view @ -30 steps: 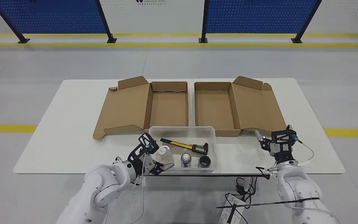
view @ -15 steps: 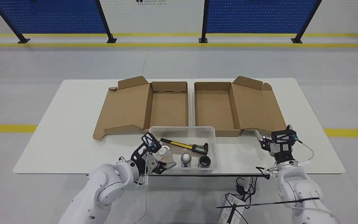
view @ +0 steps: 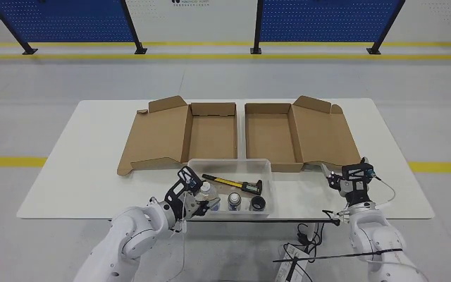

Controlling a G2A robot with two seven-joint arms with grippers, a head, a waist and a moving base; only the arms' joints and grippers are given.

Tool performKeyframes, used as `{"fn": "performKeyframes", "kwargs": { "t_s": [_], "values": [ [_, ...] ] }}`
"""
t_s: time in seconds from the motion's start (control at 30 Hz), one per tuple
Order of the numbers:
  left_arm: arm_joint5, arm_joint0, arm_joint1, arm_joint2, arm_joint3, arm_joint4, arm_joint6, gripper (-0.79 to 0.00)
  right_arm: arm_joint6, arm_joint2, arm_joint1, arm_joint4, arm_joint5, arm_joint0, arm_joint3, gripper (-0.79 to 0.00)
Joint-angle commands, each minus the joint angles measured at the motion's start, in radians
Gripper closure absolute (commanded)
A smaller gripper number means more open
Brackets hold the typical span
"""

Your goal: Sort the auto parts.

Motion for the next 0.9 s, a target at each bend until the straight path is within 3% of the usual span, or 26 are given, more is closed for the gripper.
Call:
{"fn": "performKeyframes", "kwargs": {
  "t_s": [0.0,0.4,0.67,0.87],
  "values": [
    [0.004,0.000,0.001,0.000,-0.005,0.000,0.007,0.000,0.000,0.000,0.000,0.000,0.000,0.000,0.000,-0.785],
    [0.076,-0.012,0.002,-0.049,-0.126,-0.055,0.061,0.000,0.000,0.000,0.000,0.000,0.000,0.000,0.000,-0.785],
    [0.107,-0.008,0.007,-0.110,-0.248,-0.147,0.024,0.000,0.000,0.000,0.000,0.000,0.000,0.000,0.000,-0.785],
    [0.045,0.009,0.014,-0.125,-0.328,-0.265,-0.047,0.000,0.000,0.000,0.000,0.000,0.000,0.000,0.000,-0.785]
  ]
}}
